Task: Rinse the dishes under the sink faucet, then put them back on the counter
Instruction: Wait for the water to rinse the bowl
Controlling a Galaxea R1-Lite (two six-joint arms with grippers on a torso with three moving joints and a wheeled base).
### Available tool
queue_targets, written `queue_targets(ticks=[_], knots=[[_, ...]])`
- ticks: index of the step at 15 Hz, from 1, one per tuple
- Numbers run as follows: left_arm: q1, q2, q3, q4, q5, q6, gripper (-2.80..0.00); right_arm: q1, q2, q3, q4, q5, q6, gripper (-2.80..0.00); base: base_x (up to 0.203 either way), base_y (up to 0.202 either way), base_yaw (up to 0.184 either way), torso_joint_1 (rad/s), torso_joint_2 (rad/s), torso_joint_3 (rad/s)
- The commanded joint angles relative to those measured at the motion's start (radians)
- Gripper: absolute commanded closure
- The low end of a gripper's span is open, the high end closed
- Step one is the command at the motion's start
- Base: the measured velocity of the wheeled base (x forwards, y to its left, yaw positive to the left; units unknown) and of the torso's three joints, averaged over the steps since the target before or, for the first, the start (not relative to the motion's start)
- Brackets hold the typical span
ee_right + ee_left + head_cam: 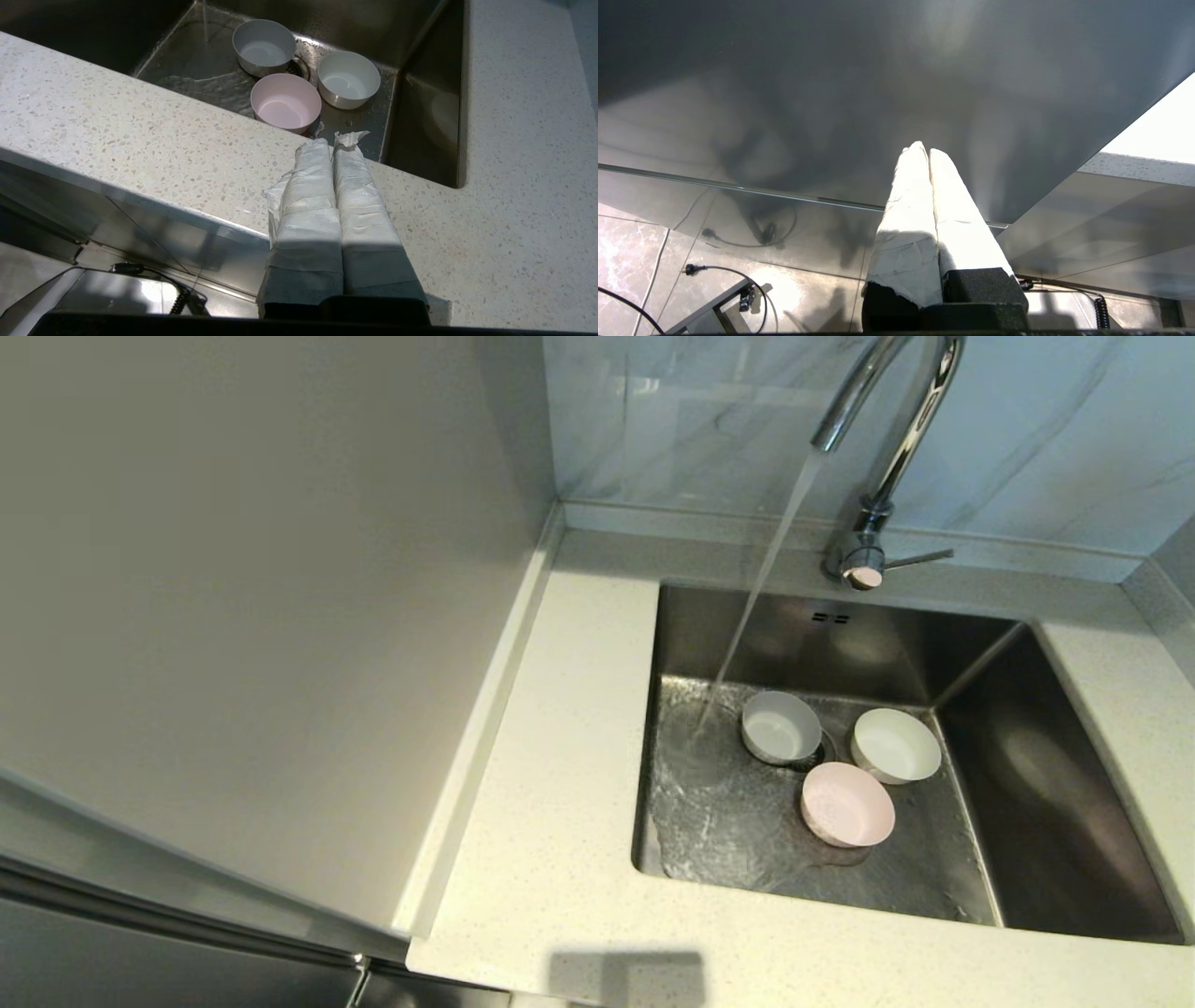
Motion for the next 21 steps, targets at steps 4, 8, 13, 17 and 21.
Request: queue_targets(ticks=[4, 8, 13, 17, 21], knots=[[0.000, -0.003, 0.000, 0.000, 0.001, 0.000, 0.00, 0.000, 0.002, 0.000, 0.000, 0.001, -0.001, 0.00, 0.000, 0.000, 0.000, 0.000, 0.00, 0.000], [0.000, -0.003, 0.000, 0.000, 0.001, 0.001, 0.00, 0.000, 0.002, 0.000, -0.001, 0.000, -0.001, 0.00, 0.000, 0.000, 0.000, 0.000, 0.00, 0.000], [0.000, -0.003, 0.000, 0.000, 0.001, 0.000, 0.00, 0.000, 0.002, 0.000, -0.001, 0.001, -0.001, 0.00, 0.000, 0.000, 0.000, 0.000, 0.00, 0.000], [0.000, -0.003, 0.000, 0.000, 0.001, 0.000, 0.00, 0.000, 0.001, 0.000, 0.000, 0.001, -0.001, 0.00, 0.000, 0.000, 0.000, 0.000, 0.00, 0.000], [0.000, -0.003, 0.000, 0.000, 0.001, 0.000, 0.00, 0.000, 0.001, 0.000, -0.001, 0.000, -0.001, 0.00, 0.000, 0.000, 0.000, 0.000, 0.00, 0.000]])
